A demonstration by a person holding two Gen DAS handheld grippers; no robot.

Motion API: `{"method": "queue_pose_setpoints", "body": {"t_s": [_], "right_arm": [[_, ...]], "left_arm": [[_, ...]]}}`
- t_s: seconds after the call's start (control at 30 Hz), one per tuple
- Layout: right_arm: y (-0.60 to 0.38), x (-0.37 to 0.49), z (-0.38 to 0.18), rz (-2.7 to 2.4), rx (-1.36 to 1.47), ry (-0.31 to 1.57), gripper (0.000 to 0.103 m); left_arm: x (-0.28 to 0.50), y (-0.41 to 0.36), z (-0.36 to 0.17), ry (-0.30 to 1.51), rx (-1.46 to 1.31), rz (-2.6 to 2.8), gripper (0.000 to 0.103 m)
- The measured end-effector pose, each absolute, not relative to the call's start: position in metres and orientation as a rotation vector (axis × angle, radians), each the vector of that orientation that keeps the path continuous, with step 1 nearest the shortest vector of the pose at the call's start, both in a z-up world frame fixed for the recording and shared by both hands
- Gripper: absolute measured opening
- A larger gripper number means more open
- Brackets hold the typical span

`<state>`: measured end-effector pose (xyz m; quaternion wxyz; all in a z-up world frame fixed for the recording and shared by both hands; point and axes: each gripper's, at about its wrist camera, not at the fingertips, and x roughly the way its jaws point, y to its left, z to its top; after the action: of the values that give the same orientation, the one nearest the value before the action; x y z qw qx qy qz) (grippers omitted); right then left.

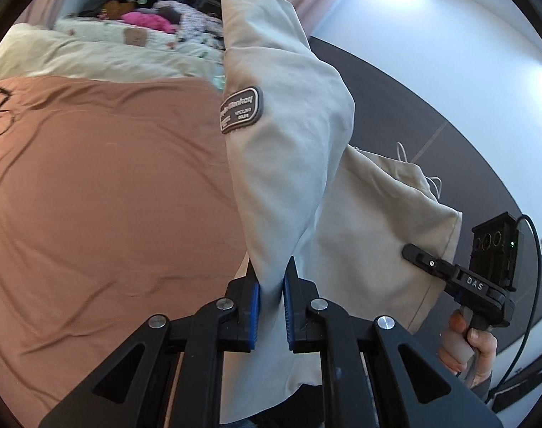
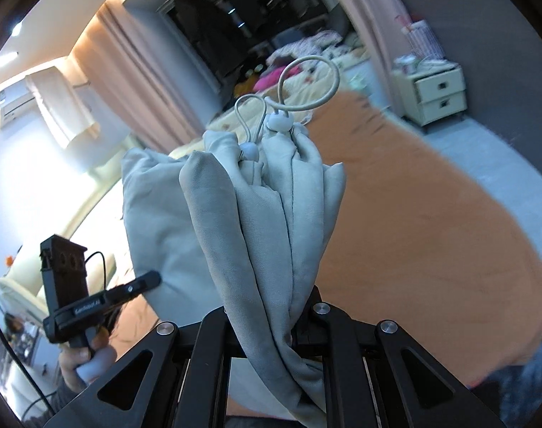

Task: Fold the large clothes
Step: 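Lift the folded jacket bundle off the bed with both tools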

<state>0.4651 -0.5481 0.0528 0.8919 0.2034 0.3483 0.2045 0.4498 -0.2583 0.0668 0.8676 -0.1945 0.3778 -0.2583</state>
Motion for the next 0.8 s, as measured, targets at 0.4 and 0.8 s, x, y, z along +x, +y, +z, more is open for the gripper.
{"method": "queue_pose_setpoints", "body": {"t_s": [0.4,0.8], "right_arm": [[-0.637,0.43,0.078,0.235,0.401,0.688,0.01],[-0.687,0.44,0.063,0.1,0.372,0.762,0.01]], "left_arm": [[0.473,-0.349,0.07,0.835,-0.423,-0.683,0.013],[0.503,-0.403,0.028,0.975,-0.451,-0.74,0.013]]}}
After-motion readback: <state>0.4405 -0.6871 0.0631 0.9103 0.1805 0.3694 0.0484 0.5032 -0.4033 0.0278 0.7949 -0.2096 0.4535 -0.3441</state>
